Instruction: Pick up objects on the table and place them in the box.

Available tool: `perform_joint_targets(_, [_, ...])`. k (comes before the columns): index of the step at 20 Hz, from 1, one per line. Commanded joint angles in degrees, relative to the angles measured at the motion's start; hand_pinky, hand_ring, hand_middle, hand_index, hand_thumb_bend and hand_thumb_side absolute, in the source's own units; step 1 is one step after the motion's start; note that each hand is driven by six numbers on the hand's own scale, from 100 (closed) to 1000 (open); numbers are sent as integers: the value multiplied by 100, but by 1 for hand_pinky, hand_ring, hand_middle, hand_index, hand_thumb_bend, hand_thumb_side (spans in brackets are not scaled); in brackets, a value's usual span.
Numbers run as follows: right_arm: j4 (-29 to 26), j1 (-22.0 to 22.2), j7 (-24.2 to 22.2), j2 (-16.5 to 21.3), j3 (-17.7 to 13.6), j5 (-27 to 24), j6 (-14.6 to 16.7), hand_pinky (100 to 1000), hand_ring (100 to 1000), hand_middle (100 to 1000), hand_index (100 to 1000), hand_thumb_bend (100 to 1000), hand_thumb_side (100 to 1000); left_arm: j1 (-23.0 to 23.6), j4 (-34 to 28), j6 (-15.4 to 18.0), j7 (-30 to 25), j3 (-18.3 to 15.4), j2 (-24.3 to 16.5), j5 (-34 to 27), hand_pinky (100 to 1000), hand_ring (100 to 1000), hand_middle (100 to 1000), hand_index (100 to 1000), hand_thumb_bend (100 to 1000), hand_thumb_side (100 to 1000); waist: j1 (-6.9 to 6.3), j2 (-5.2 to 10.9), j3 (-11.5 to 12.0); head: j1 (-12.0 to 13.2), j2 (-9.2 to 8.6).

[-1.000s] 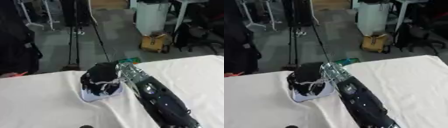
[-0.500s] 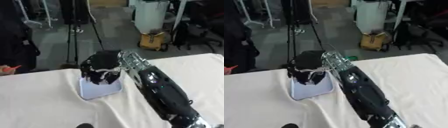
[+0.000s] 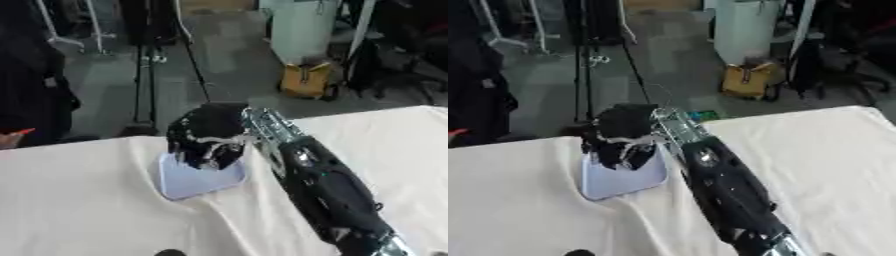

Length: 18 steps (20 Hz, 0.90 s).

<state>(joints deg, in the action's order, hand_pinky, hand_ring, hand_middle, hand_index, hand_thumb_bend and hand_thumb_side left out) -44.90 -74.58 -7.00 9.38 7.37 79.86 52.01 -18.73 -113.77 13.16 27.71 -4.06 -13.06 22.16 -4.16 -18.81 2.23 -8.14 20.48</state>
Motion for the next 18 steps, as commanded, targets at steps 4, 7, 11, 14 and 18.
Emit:
perform_joint_targets(4, [129,-167,316,137,-317,236,-5,100,171,267,271,100,100,-171,-82,46,-30,33,-88,-5,1000,1000,1000,903,100,1000,2,2,123,-140,-171])
perform_joint_targets(7, [207,-179,464,173,-385,350,-20,100,170,267,271,100,100,-229,-82,62,-45,51,-83,-15,1000,1000,1000,903,100,1000,17,-65,208,-234,-227])
perform_joint_targets(11, [279,-211,677,294,-472,639,-101,100,171,266,270,100,100,-299,-82,90,-63,75,-64,-28,1000,1000,1000,904,100,1000,39,-180,336,-389,-337])
perform_joint_targets(14, [351,-212,863,350,-529,853,-169,100,171,266,271,100,100,-355,-82,115,-64,86,-45,-33,1000,1000,1000,904,100,1000,62,-250,409,-477,-402])
perform_joint_targets(18, [420,-194,1133,442,-602,1070,-249,100,171,266,270,100,100,-424,-82,159,-64,100,-14,-35,1000,1000,1000,904,100,1000,81,-342,536,-612,-448])
